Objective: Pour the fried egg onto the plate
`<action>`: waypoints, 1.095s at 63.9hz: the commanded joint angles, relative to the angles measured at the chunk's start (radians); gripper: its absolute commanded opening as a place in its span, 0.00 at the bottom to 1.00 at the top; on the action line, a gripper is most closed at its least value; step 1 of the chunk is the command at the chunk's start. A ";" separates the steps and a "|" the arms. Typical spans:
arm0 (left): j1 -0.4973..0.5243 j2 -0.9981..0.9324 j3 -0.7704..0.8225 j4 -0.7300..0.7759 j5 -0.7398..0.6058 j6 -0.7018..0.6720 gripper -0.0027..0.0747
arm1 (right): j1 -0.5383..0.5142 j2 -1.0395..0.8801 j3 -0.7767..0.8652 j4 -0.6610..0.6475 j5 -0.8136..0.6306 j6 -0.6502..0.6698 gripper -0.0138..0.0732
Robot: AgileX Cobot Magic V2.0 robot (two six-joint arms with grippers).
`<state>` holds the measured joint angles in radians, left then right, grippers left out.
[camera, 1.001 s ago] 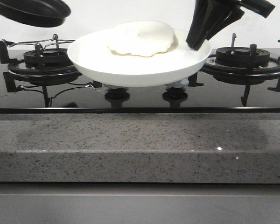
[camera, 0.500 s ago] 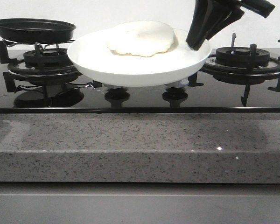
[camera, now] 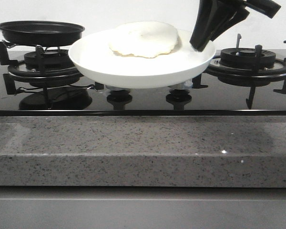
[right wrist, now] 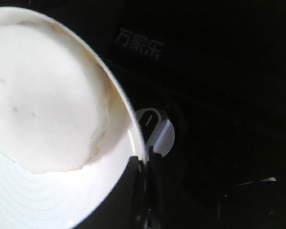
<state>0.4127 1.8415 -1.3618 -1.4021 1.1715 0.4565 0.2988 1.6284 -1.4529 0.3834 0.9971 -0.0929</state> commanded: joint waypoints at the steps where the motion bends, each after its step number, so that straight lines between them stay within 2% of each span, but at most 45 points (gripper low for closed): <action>1: 0.001 -0.049 -0.032 -0.093 0.048 0.007 0.42 | -0.001 -0.043 -0.028 0.031 -0.042 -0.006 0.09; 7: 0.001 -0.049 -0.032 -0.093 0.046 0.032 0.55 | -0.001 -0.043 -0.028 0.031 -0.042 -0.006 0.09; 13: 0.001 -0.049 -0.032 -0.093 0.046 0.033 0.61 | -0.001 -0.043 -0.028 0.031 -0.042 -0.006 0.09; 29: 0.032 -0.049 -0.032 -0.092 0.038 0.033 0.61 | -0.001 -0.043 -0.028 0.031 -0.042 -0.006 0.09; 55: 0.199 -0.076 -0.032 -0.071 0.066 0.060 0.61 | -0.001 -0.043 -0.028 0.031 -0.042 -0.006 0.09; 70: 0.189 -0.208 -0.032 -0.039 0.038 0.066 0.61 | -0.001 -0.043 -0.028 0.031 -0.042 -0.006 0.09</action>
<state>0.6174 1.7347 -1.3642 -1.3906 1.1836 0.5143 0.2988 1.6284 -1.4529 0.3834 0.9971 -0.0929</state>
